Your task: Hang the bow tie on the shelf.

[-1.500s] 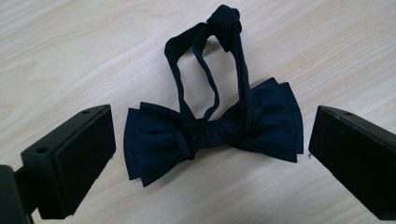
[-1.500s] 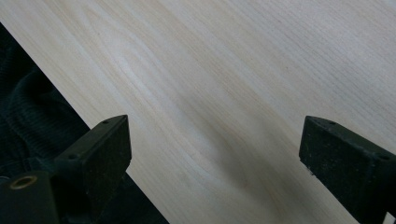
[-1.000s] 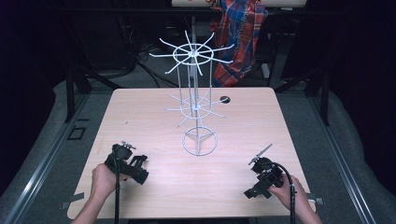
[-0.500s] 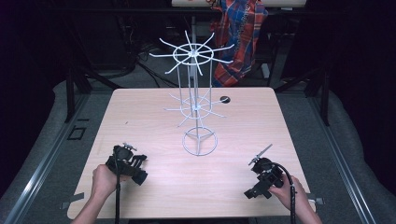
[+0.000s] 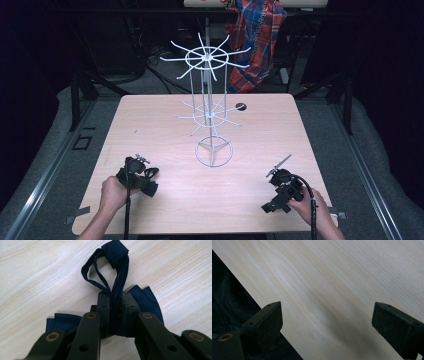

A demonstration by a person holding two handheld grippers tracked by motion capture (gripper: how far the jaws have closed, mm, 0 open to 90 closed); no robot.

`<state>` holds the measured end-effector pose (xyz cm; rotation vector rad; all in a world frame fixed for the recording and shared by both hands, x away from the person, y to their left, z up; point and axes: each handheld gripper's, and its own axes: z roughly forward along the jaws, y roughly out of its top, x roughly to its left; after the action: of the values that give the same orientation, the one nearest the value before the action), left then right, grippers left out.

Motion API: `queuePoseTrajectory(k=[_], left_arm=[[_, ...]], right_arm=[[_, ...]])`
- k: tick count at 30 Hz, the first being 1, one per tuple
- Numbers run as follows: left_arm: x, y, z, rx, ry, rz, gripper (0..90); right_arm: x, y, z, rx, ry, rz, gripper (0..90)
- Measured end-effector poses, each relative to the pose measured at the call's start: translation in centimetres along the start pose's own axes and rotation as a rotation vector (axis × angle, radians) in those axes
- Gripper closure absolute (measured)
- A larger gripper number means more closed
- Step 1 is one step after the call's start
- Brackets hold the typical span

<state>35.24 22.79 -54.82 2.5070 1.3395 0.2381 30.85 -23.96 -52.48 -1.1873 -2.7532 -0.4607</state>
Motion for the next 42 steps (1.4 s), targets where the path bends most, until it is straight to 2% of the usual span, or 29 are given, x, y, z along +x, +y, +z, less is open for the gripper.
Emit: queuePoseTrajectory(k=[7,10,11,15,24,32,42], left_arm=[[0.1,0.0,-0.1,-0.018,0.002,0.000,84.8],[0.2,-0.1,-0.5,-0.046,0.006,-0.006,85.0],[0.2,-0.1,-0.6,-0.055,0.006,-0.009,85.0],[0.2,-0.1,-1.4,-0.095,0.008,-0.009,85.2],[0.4,-0.3,-3.1,-0.204,-0.037,-0.036,85.2],[0.5,-0.5,-4.0,-0.260,-0.070,-0.066,85.2],[0.6,-0.5,-5.1,-0.317,-0.084,-0.081,85.1]], right_arm=[[-0.1,0.0,0.0,-0.007,-0.001,0.006,9.5],[-0.1,0.0,-0.1,0.004,0.000,-0.009,9.5],[0.0,0.0,-0.1,-0.008,-0.001,0.002,9.5],[0.1,0.0,-0.2,-0.012,-0.010,-0.001,9.5],[0.1,0.0,-0.1,-0.005,-0.011,0.002,9.5],[0.2,0.1,0.0,-0.027,0.005,0.020,9.5],[0.0,0.0,-0.2,-0.007,-0.012,0.003,9.6]])
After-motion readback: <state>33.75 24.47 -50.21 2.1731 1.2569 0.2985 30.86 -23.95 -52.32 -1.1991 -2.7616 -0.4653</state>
